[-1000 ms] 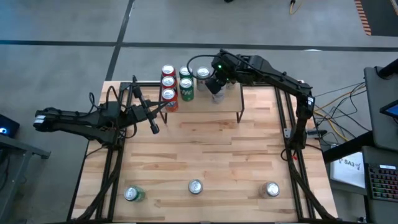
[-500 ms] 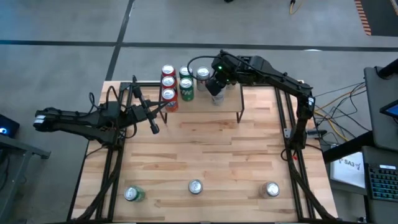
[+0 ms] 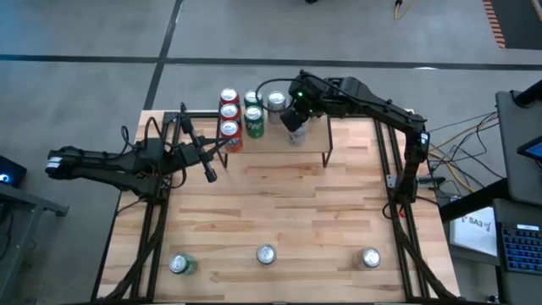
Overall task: Place canned beverage on shelf
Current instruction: Adjust the soda cans on the shelf
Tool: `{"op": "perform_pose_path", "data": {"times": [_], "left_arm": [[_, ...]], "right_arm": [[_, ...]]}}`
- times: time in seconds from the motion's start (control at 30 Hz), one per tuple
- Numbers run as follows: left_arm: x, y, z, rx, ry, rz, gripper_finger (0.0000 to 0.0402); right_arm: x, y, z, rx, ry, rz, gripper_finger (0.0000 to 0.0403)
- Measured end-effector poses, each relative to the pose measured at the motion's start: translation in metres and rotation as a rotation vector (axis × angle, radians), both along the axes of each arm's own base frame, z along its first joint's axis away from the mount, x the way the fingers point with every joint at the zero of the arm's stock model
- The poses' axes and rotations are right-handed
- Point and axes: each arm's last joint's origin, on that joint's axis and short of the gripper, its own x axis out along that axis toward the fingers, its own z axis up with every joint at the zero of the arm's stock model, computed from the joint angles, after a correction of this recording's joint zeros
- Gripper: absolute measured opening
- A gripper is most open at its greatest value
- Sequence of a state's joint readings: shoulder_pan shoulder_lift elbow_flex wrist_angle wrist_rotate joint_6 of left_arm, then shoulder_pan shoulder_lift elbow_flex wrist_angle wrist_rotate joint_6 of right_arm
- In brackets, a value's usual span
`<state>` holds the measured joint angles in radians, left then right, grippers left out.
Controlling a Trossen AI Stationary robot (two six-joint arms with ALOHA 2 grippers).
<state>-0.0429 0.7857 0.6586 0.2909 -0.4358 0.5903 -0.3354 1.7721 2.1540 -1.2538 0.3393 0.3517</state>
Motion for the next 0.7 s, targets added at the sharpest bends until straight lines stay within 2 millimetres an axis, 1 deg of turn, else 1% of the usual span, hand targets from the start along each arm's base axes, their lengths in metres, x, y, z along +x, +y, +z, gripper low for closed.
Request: {"op": "perform_pose_path", "data": {"times": [0.4, 0.6, 0.7], "left_arm": [[0.0, 0.0, 0.0, 0.0, 0.0, 0.0, 0.0], [0.0, 0.0, 0.0, 0.0, 0.0, 0.0, 0.0], [0.0, 0.0, 0.0, 0.0, 0.0, 0.0, 0.0]], "right_arm": [[-0.003, 0.003, 0.003, 0.017, -0.01, -0.012, 0.0009], [-0.007, 0.004, 0.006, 0.017, -0.015, -0.013, 0.0009], [-0.008, 0.005, 0.012, 0.008, -0.031, -0.007, 0.0009]]}}
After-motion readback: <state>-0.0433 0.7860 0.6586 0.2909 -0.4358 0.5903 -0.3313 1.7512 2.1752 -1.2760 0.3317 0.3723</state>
